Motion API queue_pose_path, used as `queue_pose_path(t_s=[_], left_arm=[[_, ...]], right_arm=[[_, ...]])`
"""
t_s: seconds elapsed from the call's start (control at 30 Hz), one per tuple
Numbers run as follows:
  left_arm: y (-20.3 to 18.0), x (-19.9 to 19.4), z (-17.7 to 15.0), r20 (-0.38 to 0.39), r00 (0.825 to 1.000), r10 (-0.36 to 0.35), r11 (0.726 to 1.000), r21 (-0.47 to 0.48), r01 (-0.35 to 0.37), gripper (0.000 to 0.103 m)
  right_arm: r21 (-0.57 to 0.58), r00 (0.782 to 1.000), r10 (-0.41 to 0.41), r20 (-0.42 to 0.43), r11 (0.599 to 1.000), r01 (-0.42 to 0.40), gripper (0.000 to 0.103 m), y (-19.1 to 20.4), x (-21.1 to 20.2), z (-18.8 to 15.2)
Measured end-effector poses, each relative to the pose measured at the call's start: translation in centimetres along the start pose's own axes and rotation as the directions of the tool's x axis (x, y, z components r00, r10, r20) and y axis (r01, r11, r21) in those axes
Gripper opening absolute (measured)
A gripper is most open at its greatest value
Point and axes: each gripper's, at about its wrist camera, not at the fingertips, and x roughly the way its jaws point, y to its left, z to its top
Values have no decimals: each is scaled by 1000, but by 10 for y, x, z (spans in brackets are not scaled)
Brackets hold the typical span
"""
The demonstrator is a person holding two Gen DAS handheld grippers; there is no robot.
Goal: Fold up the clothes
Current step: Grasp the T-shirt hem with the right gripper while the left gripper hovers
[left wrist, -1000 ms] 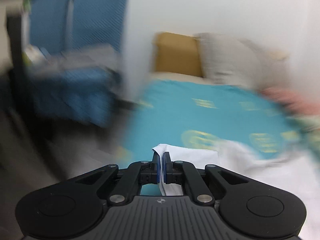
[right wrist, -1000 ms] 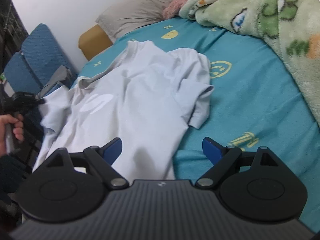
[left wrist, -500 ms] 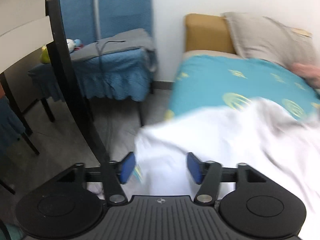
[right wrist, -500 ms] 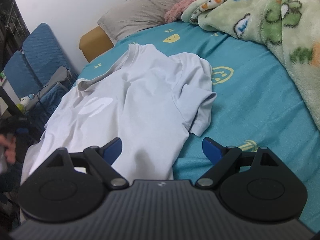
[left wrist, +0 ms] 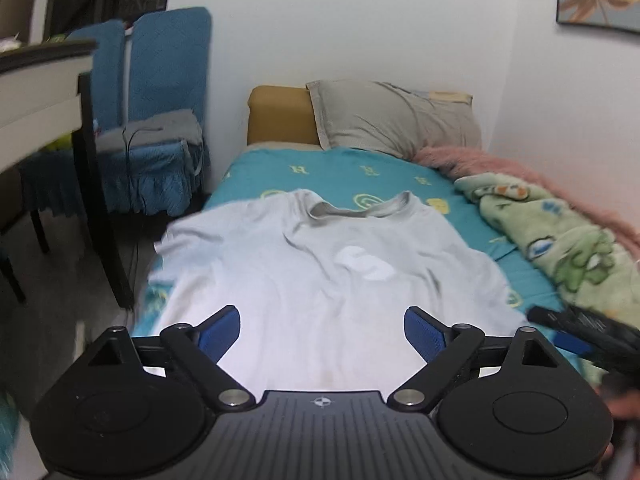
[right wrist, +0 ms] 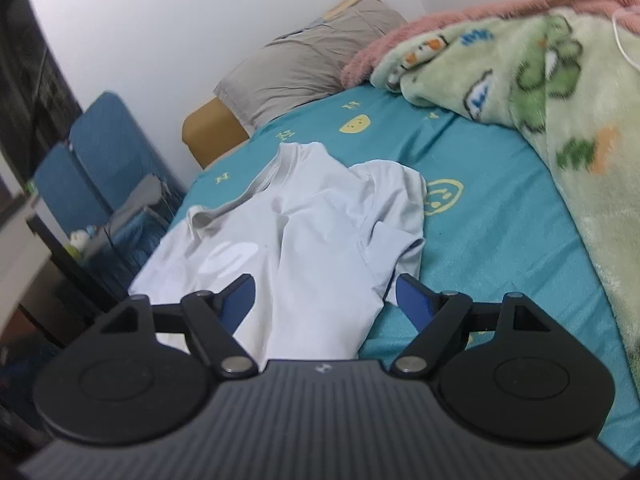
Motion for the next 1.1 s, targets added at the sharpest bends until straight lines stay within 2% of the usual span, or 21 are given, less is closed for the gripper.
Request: queue_pose_path(t_s=[0.13,0.23,0.3,0.37,0.43,0.47,0.5,0.6,0.73,0.9,0.97,1.03,1.07,1.1], left_arm=[[2,1,-25,-60,997,-45,996,-77,41,91],[7,23,-30,-85,996,-36,998,-57,31,91],[8,38,-30,-91,996,-24,998,-52,19,91],[10,48,-30,-103,994,-45,996,-78,37,91],[11,56,-28,-109,992,-68,993,-103,57,91],[11,59,-26,-106,992,-73,992,-106,62,91],[11,61,-25,-102,992,-77,992,-109,66,91],[11,64,-23,-82,994,-73,991,-116,63,91],[13,67,-19,-63,995,-74,989,-132,65,90],[20,72,-23,-64,996,-65,988,-141,55,90],[25,76,-25,-78,995,-59,987,-154,47,89],[27,79,-26,-85,994,-67,983,-178,51,89],[28,79,-25,-86,994,-73,981,-185,56,89],[27,79,-25,-84,994,-75,981,-185,58,89]], right_arm=[[149,999,-39,-10,988,40,79,-40,26,16],[240,996,-65,-60,968,78,72,-65,57,13],[242,995,-49,-87,968,69,68,-65,76,8],[201,994,-44,-96,978,63,66,-58,92,4],[117,995,-60,-78,991,69,56,-45,102,3],[75,994,-81,-75,993,86,35,-39,107,3],[23,991,-119,-68,992,121,20,-31,110,3],[-200,982,-185,26,962,186,13,5,110,-1],[-456,987,-114,113,877,153,12,64,117,-17],[-653,998,-28,58,755,59,13,112,142,-53],[-699,1000,-1,31,715,23,14,123,145,-62],[-697,1000,26,4,716,-15,17,126,142,-61],[-669,998,59,-14,742,-54,28,124,139,-57],[-625,995,98,-23,775,-91,49,120,132,-51]])
